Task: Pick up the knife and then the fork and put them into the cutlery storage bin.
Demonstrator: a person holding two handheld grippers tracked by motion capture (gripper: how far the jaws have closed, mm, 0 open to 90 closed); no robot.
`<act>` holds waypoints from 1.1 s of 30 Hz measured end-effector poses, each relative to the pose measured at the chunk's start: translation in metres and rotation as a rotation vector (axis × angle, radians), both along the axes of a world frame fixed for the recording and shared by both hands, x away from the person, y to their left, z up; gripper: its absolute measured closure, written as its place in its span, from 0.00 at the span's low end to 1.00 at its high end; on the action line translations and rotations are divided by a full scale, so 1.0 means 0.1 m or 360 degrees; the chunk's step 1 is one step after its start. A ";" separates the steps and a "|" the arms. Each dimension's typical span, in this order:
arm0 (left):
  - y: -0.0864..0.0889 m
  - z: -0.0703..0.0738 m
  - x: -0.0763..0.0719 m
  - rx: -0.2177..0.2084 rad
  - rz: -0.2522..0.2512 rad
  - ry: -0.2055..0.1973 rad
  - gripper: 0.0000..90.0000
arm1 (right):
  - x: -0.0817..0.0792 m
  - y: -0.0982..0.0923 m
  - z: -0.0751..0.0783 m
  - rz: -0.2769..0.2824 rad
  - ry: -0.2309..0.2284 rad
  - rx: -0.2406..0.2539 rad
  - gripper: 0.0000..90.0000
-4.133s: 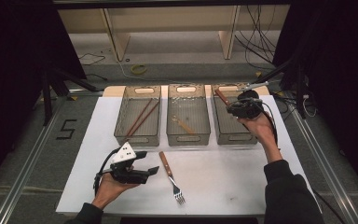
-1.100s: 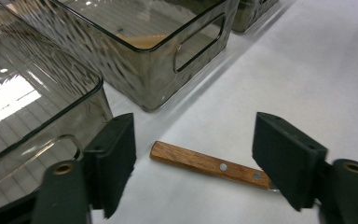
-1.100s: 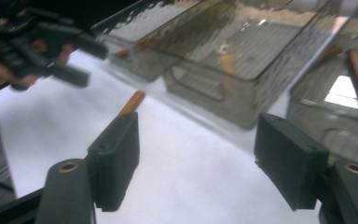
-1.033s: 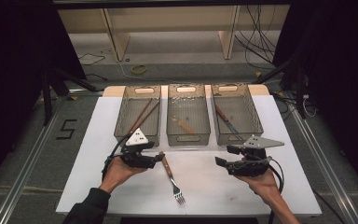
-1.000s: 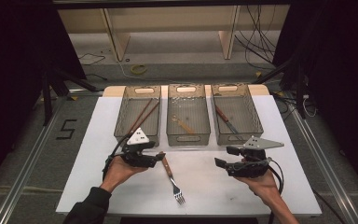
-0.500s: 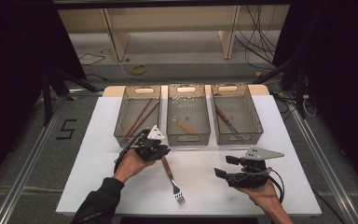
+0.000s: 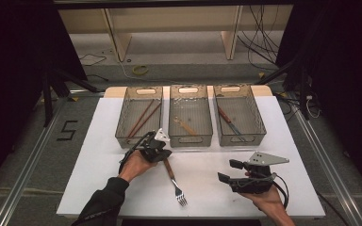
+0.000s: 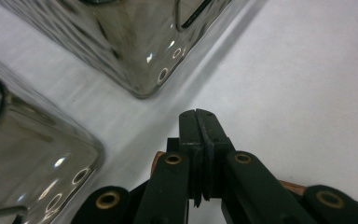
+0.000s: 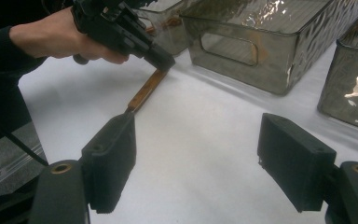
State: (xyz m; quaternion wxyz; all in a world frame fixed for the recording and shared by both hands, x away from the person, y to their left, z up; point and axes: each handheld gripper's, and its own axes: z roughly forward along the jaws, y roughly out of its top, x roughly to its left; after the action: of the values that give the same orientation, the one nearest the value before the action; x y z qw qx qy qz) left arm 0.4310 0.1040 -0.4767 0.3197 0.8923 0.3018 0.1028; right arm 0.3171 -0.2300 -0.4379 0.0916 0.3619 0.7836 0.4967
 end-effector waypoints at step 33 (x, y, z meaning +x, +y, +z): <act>0.45 0.07 -0.40 0.0122 -0.0019 0.0200 0.98 | -0.02 0.03 -0.02 0.0022 0.0014 -0.0008 0.32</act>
State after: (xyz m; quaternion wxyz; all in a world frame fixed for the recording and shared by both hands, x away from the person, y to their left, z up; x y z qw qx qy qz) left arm 0.3915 0.1493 -0.4694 0.2662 0.9104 0.3117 0.0562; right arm 0.3154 -0.2270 -0.4397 0.0857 0.3583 0.7877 0.4937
